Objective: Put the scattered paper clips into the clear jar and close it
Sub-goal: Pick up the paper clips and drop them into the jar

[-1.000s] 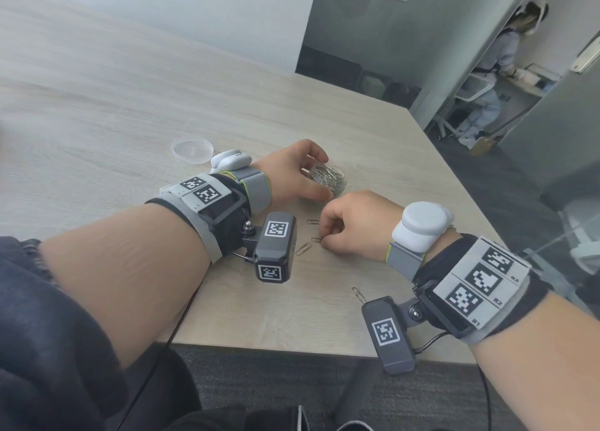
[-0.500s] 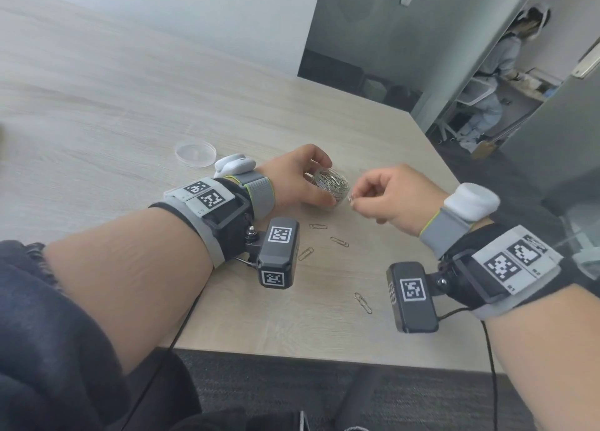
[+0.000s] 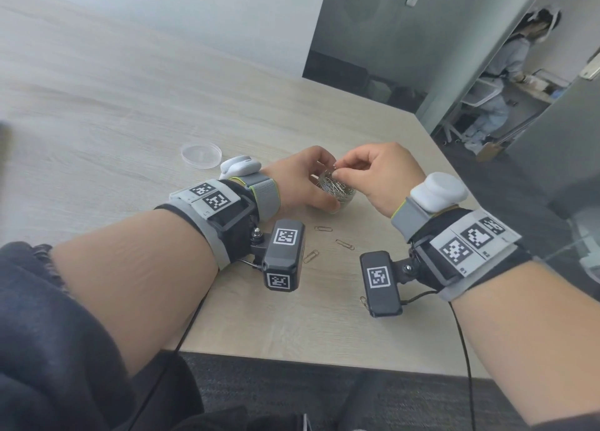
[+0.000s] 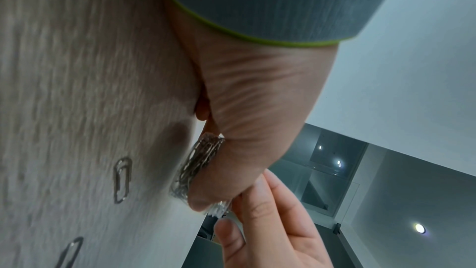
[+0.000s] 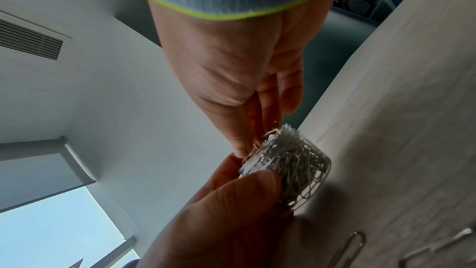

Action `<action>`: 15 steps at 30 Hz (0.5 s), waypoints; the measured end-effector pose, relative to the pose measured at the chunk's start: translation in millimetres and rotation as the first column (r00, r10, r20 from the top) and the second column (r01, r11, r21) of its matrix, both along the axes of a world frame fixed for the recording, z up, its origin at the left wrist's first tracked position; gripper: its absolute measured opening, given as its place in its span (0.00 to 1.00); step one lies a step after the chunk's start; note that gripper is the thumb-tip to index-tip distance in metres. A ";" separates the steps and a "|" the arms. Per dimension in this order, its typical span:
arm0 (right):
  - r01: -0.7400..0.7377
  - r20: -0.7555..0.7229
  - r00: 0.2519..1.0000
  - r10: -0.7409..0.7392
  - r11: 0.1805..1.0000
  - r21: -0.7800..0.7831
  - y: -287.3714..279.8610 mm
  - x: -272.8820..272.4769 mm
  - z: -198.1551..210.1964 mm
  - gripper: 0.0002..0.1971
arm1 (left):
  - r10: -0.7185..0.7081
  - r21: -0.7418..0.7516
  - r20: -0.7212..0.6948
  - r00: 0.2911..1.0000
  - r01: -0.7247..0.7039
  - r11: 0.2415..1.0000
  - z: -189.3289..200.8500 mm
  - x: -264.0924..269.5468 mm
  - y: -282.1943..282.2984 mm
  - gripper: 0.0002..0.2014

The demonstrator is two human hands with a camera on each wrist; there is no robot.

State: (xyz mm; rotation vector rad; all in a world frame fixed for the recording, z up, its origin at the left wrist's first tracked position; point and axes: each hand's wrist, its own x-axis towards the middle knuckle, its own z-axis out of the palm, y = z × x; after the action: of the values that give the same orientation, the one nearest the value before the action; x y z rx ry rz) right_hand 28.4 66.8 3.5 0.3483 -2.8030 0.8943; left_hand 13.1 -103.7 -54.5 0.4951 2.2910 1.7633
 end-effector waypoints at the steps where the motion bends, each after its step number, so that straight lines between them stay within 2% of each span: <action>1: 0.000 -0.001 1.000 0.000 1.000 -0.022 0.5 0.6 0.7 0.02 | -0.001 0.002 0.000 1.000 0.001 1.000 -0.2 -0.2 0.0 0.30; 9: 0.042 -0.007 0.999 -0.045 0.971 -0.236 12.4 10.5 6.2 0.03 | 0.014 0.036 0.024 1.000 -0.015 0.999 -0.9 -0.2 1.1 0.30; 12: 0.054 0.001 0.999 -0.054 0.985 -0.167 22.3 16.9 3.1 0.03 | 0.050 0.053 0.026 0.998 -0.052 0.997 -1.2 -1.5 1.1 0.29; 15: -0.014 0.134 0.991 0.010 0.999 0.031 26.1 25.0 -2.6 0.04 | 0.078 0.057 0.027 0.997 -0.080 0.995 -1.5 -1.5 1.9 0.30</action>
State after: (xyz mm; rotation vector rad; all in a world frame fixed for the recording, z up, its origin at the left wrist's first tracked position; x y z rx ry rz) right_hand 53.5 92.9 0.9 0.3215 -2.9436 0.9089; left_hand 11.6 -101.8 -56.0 0.3953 2.2778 1.8662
